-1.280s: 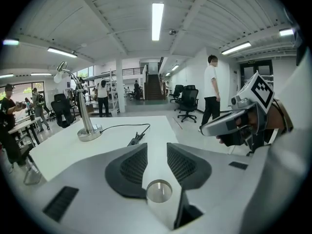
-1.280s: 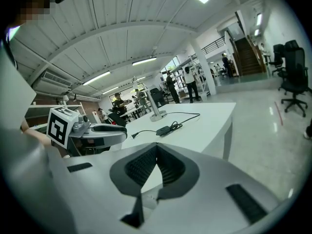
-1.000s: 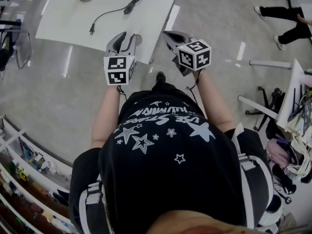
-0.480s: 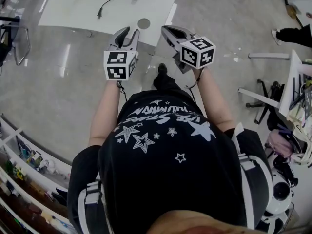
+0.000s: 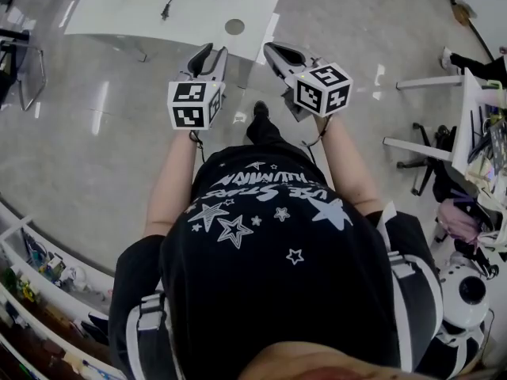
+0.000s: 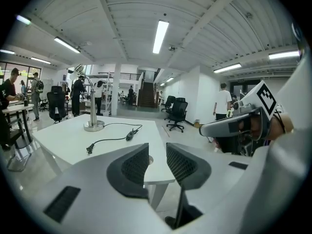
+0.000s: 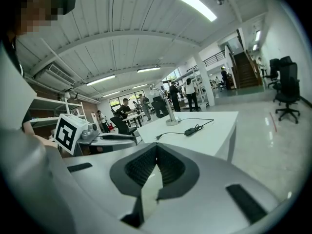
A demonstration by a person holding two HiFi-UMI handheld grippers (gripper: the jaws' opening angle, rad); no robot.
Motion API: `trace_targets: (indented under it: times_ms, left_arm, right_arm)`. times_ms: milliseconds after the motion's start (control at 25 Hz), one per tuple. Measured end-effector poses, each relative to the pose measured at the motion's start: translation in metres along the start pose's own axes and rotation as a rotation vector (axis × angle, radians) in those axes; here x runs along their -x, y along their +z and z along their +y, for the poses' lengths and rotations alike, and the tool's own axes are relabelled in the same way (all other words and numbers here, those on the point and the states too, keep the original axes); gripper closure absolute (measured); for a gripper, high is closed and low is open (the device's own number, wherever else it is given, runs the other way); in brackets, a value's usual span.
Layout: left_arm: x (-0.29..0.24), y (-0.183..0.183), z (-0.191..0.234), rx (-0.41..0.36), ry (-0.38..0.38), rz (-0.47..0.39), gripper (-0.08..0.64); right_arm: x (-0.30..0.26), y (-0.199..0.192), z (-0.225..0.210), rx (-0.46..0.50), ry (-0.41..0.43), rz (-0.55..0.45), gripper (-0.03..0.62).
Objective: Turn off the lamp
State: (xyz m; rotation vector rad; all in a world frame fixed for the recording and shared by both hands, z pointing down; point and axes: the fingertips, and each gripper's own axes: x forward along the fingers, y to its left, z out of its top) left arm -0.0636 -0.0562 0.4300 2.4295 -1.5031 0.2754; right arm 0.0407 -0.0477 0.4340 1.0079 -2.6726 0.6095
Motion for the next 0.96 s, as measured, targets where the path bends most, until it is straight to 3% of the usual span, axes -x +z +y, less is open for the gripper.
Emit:
trace_targets:
  times_ms: [160, 520, 960]
  left_arm:
    - [0.011, 0.001, -0.007, -0.002, -0.014, -0.017, 0.433]
    - [0.036, 0.001, -0.012, -0.017, -0.014, -0.029, 0.529]
    - [0.066, 0.004, -0.016, -0.055, -0.018, -0.054, 0.549]
  right_arm:
    - [0.011, -0.004, 0.008, 0.011, -0.021, -0.006, 0.586]
    - [0.024, -0.013, 0.029, 0.012, -0.042, -0.022, 0.586]
    - [0.031, -0.011, 0.05, 0.022, -0.073, -0.076, 0.586]
